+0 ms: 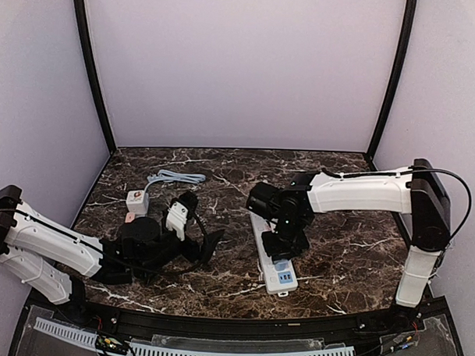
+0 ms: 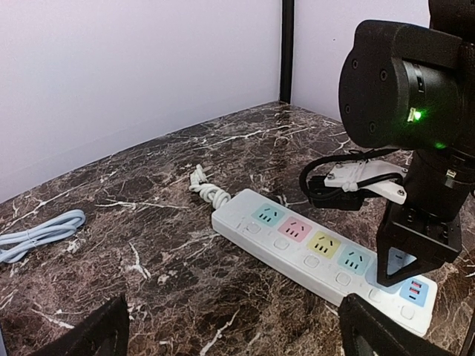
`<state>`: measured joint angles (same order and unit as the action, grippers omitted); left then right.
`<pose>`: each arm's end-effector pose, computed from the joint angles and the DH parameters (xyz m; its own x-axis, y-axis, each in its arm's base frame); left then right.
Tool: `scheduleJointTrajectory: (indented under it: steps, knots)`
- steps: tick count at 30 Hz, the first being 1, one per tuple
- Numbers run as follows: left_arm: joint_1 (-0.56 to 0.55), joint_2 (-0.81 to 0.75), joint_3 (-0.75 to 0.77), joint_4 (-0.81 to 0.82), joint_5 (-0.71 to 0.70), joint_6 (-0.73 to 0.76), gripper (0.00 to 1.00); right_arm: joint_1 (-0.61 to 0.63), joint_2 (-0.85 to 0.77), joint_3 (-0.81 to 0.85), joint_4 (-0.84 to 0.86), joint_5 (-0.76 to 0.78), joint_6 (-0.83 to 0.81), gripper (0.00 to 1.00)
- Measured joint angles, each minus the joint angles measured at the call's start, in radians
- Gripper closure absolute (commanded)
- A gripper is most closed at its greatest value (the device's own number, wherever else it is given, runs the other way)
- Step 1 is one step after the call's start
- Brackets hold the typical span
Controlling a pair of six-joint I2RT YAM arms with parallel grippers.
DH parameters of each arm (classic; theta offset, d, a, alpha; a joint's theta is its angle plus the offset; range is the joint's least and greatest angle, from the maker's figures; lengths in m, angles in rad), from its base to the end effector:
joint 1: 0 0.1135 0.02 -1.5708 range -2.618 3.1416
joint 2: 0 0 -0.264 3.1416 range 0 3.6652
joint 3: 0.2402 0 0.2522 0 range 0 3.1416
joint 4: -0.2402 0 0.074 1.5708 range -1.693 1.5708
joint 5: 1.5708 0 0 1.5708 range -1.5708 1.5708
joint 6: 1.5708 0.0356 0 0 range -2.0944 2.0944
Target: Insert the plug
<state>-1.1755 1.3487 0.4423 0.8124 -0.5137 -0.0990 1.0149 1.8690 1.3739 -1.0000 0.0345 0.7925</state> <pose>0.1181 -0.2375 0.2053 -0.0968 0.0084 -0.9953 0.6088 0.7916 -0.0525 0.1857 0.2966 0.1930 -0.9730 -0.2175 -0.0776 -0.2203 0.9750 0.0297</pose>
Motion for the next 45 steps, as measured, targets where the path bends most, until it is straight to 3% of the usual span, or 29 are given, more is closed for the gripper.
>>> scheduleJointTrajectory:
  steps: [13, 17, 19, 21, 23, 26, 29, 39, 45]
  knots:
    - [0.000, -0.021, -0.003, 0.000, 0.000, -0.005, 0.01, 0.023, 0.018, -0.005, -0.002, 0.043, 0.053, 1.00]
    - [0.000, -0.024, -0.006, 0.000, 0.000, -0.010, 0.01, 0.025, 0.002, -0.019, 0.016, 0.046, 0.059, 0.89]
    - [0.000, -0.024, -0.006, 0.000, 0.000, -0.010, 0.01, 0.025, -0.010, -0.021, 0.024, 0.046, 0.059, 0.79]
    - [0.000, -0.024, -0.006, 0.000, 0.000, -0.011, 0.01, 0.025, -0.016, -0.023, 0.027, 0.046, 0.059, 0.52]
    - [0.000, -0.024, -0.006, 0.000, 0.000, -0.011, 0.01, 0.026, -0.014, -0.031, 0.049, 0.055, 0.058, 0.31]
    - [0.000, -0.024, -0.006, 0.000, 0.000, -0.011, 0.01, 0.031, 0.003, -0.029, 0.083, 0.069, 0.047, 0.13]
    - [0.000, -0.024, -0.006, 0.000, 0.000, -0.011, 0.01, 0.034, 0.003, -0.026, 0.083, 0.079, 0.045, 0.02]
    - [0.000, -0.024, -0.006, 0.000, -0.006, -0.013, 0.01, 0.037, -0.085, 0.122, 0.002, 0.180, 0.032, 0.01]
    - [0.000, -0.025, -0.006, -0.032, -0.072, -0.033, 0.01, 0.037, -0.193, 0.104, 0.015, 0.272, 0.019, 0.01]
